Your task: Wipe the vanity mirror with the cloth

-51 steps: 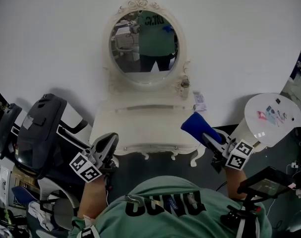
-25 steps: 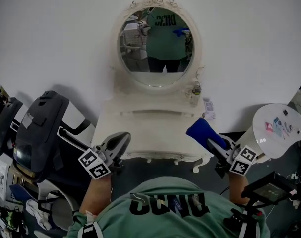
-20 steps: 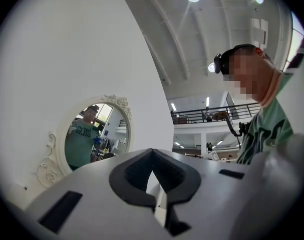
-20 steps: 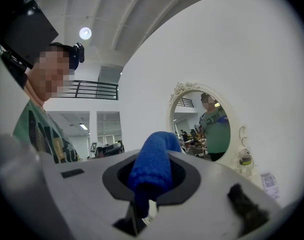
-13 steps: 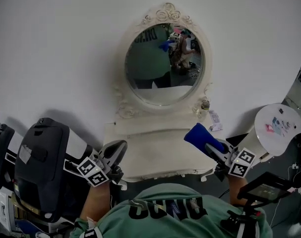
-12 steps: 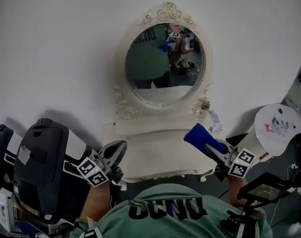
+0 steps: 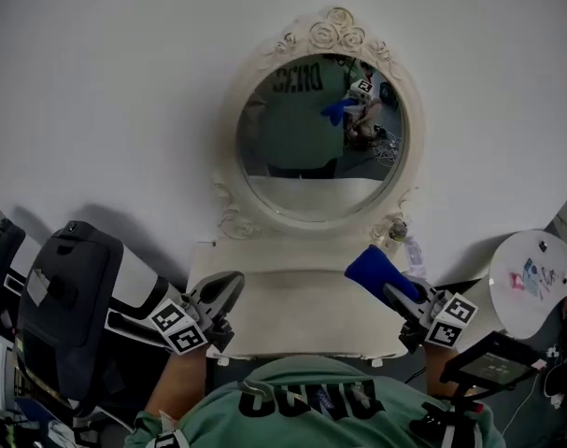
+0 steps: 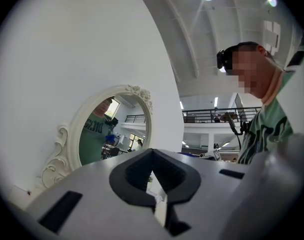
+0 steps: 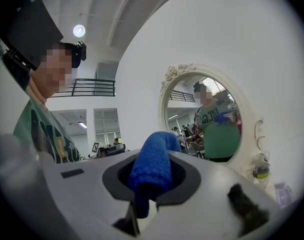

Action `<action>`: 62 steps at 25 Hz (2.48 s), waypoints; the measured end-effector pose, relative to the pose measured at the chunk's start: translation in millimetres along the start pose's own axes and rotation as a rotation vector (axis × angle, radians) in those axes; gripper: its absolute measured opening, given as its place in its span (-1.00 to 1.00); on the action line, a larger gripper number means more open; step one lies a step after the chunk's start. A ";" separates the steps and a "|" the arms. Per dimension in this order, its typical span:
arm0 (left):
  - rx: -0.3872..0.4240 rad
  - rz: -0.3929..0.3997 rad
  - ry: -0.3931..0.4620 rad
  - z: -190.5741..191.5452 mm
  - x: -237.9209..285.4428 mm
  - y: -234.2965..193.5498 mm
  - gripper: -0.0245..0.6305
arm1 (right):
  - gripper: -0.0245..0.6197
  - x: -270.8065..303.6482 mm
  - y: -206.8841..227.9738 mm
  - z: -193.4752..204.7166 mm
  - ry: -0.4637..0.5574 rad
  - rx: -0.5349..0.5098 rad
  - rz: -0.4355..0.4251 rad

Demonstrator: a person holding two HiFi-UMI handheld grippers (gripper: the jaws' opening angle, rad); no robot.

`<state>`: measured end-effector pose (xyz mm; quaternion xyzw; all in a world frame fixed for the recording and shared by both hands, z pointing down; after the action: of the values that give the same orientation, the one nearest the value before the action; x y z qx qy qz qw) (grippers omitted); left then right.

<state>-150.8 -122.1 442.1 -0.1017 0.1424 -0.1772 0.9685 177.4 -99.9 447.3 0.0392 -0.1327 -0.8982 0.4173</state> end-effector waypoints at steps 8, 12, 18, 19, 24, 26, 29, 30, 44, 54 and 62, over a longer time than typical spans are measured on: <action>0.030 -0.213 0.041 0.3 53.0 -26.4 -0.93 | -0.76 47.8 86.3 -49.3 0.030 -0.125 -0.145; 0.055 -0.240 0.036 -1.8 53.8 -35.5 -0.93 | -0.76 73.7 86.6 -69.8 0.075 -0.254 -0.152; 0.068 -0.206 0.058 -17.1 54.2 -58.9 -0.93 | -0.76 93.3 80.1 -121.5 0.186 -0.544 -0.019; 0.068 -0.190 0.059 -20.4 54.9 -61.6 -0.93 | -0.76 98.9 75.7 -133.9 0.207 -0.614 0.020; 0.070 -0.129 0.049 -33.2 46.5 -66.5 -0.93 | -0.76 133.7 28.9 -205.2 0.293 -1.115 0.276; 0.067 -0.111 0.067 -37.5 31.1 -75.0 -0.93 | -0.76 163.6 5.3 -225.0 0.338 -1.308 0.383; 0.059 -0.111 0.102 -40.5 4.9 -84.3 -0.93 | -0.76 214.0 -25.9 -241.9 0.408 -1.586 0.476; 0.055 -0.118 0.111 -40.3 -1.9 -85.8 -0.93 | -0.76 228.7 -31.1 -245.2 0.417 -1.653 0.497; 0.056 -0.239 0.169 -39.4 -64.8 -82.0 -0.93 | -0.76 334.8 -22.0 -279.2 0.356 -2.088 0.802; 0.048 -0.208 0.165 -37.6 -49.1 -83.6 -0.93 | -0.77 308.8 25.8 -298.0 0.253 -2.064 0.941; 0.038 -0.167 0.140 -35.4 -36.9 -88.2 -0.93 | -0.77 262.4 72.2 -306.3 0.167 -2.019 1.081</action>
<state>-222.6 -194.4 439.5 -0.0821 0.1975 -0.2667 0.9397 116.1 -406.8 182.9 -0.3161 0.6767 -0.2930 0.5969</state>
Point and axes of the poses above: the fingertips, and each gripper's own axes: x forward along the fingers, y to its right, z out of its underside, the point moved 3 cm from there along -x, backward along the fingers, and after that the axes turned 13 degrees about z, right-handed, at the moved point
